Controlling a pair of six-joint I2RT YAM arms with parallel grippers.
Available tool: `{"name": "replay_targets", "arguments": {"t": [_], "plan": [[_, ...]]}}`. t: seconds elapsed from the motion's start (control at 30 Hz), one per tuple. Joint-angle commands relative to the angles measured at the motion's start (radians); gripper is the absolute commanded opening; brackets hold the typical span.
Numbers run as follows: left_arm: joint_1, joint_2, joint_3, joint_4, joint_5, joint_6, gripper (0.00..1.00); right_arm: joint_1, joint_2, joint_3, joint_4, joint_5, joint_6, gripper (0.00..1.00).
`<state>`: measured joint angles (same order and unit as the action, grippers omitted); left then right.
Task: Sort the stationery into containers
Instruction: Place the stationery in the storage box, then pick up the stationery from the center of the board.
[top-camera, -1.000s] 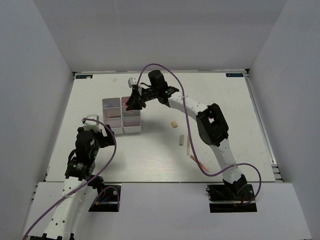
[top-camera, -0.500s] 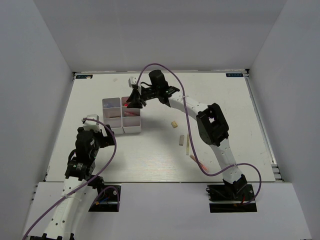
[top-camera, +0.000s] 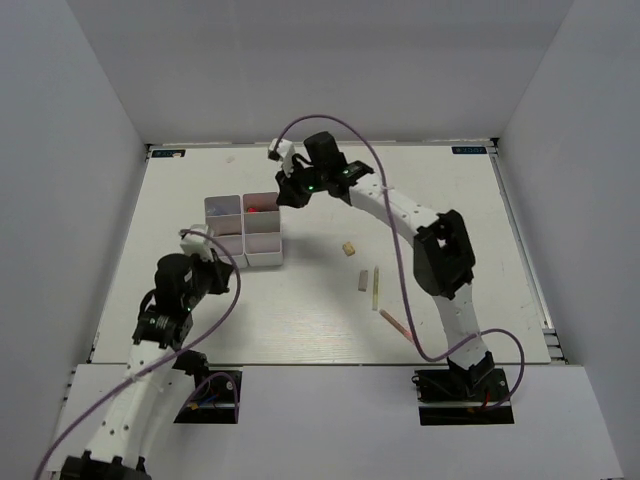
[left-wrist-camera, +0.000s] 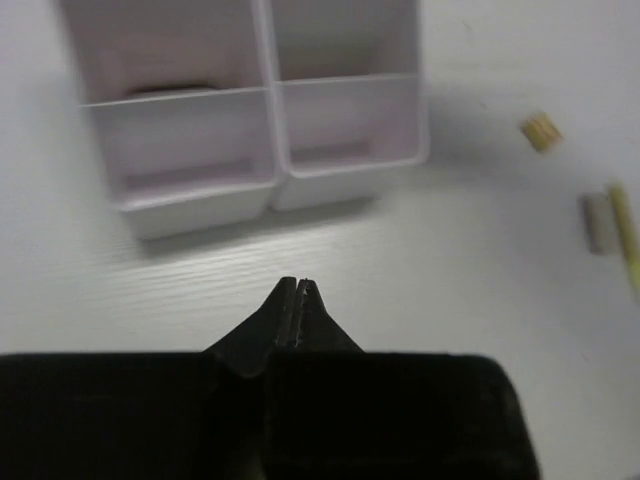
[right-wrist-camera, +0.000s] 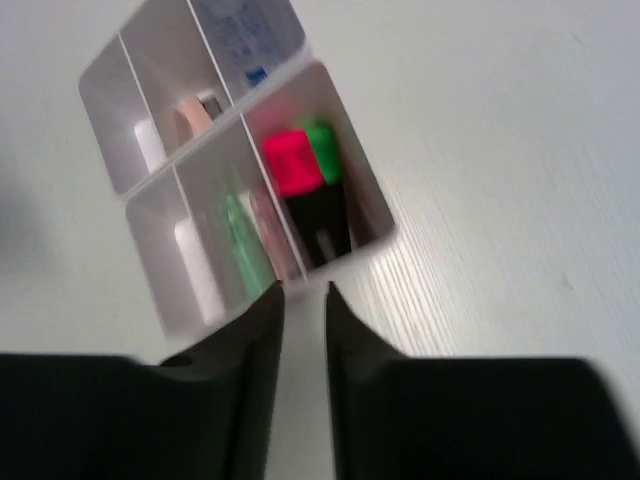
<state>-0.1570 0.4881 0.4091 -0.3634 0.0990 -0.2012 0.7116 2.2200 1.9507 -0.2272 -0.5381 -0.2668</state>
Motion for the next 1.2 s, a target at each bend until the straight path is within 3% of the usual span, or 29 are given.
{"name": "replay_targets", "arguments": {"t": [0.0,0.03,0.07,0.1,0.13,0.17,0.2,0.23,0.27,0.3,0.33,0.37,0.4,0.43,0.47,0.5,0.53,0.57,0.6,0.63,0.67,0.73,0.83,1.17], "plan": [[-0.073,0.173,0.127,0.006,0.35,-0.041,0.02,-0.032,-0.29,0.016,-0.387,0.285,0.024,0.33],[-0.103,0.252,0.154,-0.006,0.375,-0.046,0.06,-0.05,-0.356,-0.052,-0.424,0.3,0.012,0.59],[-0.142,0.317,0.239,-0.043,0.345,-0.044,0.21,-0.072,-0.384,-0.114,-0.47,0.293,0.002,0.83],[-0.283,0.345,0.261,-0.051,0.312,-0.034,0.37,-0.084,-0.435,-0.145,-0.607,0.294,0.003,0.86],[-0.336,0.406,0.281,-0.049,0.169,-0.03,0.5,-0.112,-0.475,-0.207,-0.648,0.288,0.02,0.82],[-0.39,0.427,0.34,-0.037,0.107,-0.029,0.68,-0.145,-0.497,-0.258,-0.694,0.294,0.037,0.68],[-0.527,0.51,0.362,-0.034,-0.024,-0.061,0.76,-0.179,-0.506,-0.312,-0.809,0.323,0.093,0.19],[-0.57,0.511,0.414,-0.039,-0.025,-0.081,0.77,-0.214,-0.507,-0.312,-0.837,0.34,0.112,0.03],[-0.605,0.582,0.475,-0.07,-0.22,-0.11,0.77,-0.233,-0.543,-0.414,-0.857,0.354,0.135,0.03],[-0.69,0.624,0.509,-0.089,-0.263,-0.169,0.78,-0.251,-0.566,-0.464,-0.818,0.363,0.153,0.07],[-0.725,0.753,0.584,-0.121,-0.432,-0.228,0.77,-0.292,-0.591,-0.572,-0.79,0.372,0.17,0.1],[-0.754,0.801,0.617,-0.138,-0.491,-0.284,0.74,-0.328,-0.679,-0.626,-0.717,0.407,0.217,0.21],[-0.827,0.849,0.743,-0.207,-0.545,-0.315,0.67,-0.339,-0.712,-0.715,-0.681,0.414,0.234,0.64],[-0.843,1.001,0.795,-0.248,-0.677,-0.36,0.59,-0.348,-0.762,-0.792,-0.596,0.414,0.241,0.8],[-0.855,1.055,0.847,-0.29,-0.708,-0.491,0.52,-0.38,-0.79,-0.834,-0.589,0.437,0.261,0.9],[-0.865,1.108,1.032,-0.45,-0.741,-0.548,0.44,-0.397,-0.813,-0.861,-0.587,0.438,0.293,0.9],[-0.863,1.262,1.098,-0.497,-0.761,-0.684,0.44,-0.409,-0.821,-0.872,-0.569,0.42,0.299,0.88],[-0.863,1.364,1.155,-0.549,-0.792,-0.731,0.44,-0.425,-0.83,-0.886,-0.561,0.421,0.32,0.75],[-0.851,1.412,1.362,-0.713,-0.794,-0.763,0.5,-0.443,-0.867,-0.926,-0.549,0.428,0.334,0.52],[-0.842,1.554,1.436,-0.78,-0.801,-0.847,0.62,-0.452,-0.884,-0.934,-0.517,0.446,0.357,0.15],[-0.828,1.598,1.577,-0.893,-0.799,-0.921,0.62,-0.46,-0.899,-0.938,-0.512,0.452,0.36,0.14],[-0.813,1.679,1.713,-0.963,-0.786,-0.983,0.62,-0.5,-0.956,-0.957,-0.492,0.446,0.36,0.14],[-0.78,1.679,1.624,-0.82,-0.704,-1.009,0.72,-0.537,-0.973,-0.98,-0.48,0.394,0.363,0.2],[-0.714,1.701,1.473,-0.643,-0.576,-1.074,0.67,-0.592,-0.997,-0.978,-0.485,0.336,0.357,0.22]]}}
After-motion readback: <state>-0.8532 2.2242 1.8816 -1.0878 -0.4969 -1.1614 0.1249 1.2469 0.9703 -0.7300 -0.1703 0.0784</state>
